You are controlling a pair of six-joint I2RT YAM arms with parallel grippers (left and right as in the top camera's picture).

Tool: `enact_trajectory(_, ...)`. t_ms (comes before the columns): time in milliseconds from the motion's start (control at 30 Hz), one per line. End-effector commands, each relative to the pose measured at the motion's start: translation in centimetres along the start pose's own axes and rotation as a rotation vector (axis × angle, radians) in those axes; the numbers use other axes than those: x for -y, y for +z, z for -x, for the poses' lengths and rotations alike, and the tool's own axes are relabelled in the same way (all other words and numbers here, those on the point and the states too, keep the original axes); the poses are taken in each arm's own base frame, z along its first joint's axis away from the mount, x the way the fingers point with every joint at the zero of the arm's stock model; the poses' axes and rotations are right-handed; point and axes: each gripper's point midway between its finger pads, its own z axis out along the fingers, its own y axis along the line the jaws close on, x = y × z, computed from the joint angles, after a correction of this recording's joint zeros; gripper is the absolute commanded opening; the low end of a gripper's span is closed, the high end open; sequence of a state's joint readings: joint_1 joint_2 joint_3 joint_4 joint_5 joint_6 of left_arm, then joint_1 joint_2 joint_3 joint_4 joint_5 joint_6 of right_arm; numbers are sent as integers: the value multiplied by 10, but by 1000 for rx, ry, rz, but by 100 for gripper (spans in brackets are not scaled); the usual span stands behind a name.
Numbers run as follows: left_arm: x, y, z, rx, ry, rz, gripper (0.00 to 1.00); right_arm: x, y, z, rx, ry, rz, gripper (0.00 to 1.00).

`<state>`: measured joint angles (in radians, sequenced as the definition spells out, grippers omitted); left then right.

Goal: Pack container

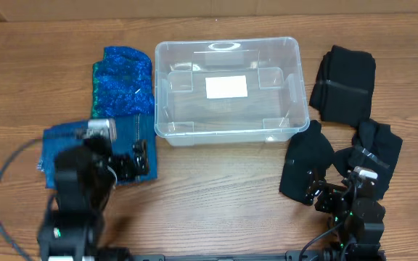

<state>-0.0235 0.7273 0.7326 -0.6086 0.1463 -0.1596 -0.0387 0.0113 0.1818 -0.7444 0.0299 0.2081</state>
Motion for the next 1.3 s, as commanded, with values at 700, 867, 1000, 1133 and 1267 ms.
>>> enact_trajectory(700, -270, 85, -74, -447, -658, 67, 100, 1, 3, -4, -5, 0, -2, 100)
enact_trajectory(867, -243, 127, -90, -556, -553, 28, 76, 1, 3, -4, -5, 0, -2, 100)
enact_trajectory(1000, -231, 131, -82, -566, -629, 14, 24, 1, 3, -4, -5, 0, -2, 100)
enact_trajectory(1133, -206, 102, -5, -512, -668, -111, 7, 1, 3, -4, -5, 0, -2, 100)
enact_trajectory(1267, -142, 22, 128, -259, -630, -292, 4, 1, 3, -4, -5, 0, -2, 100)
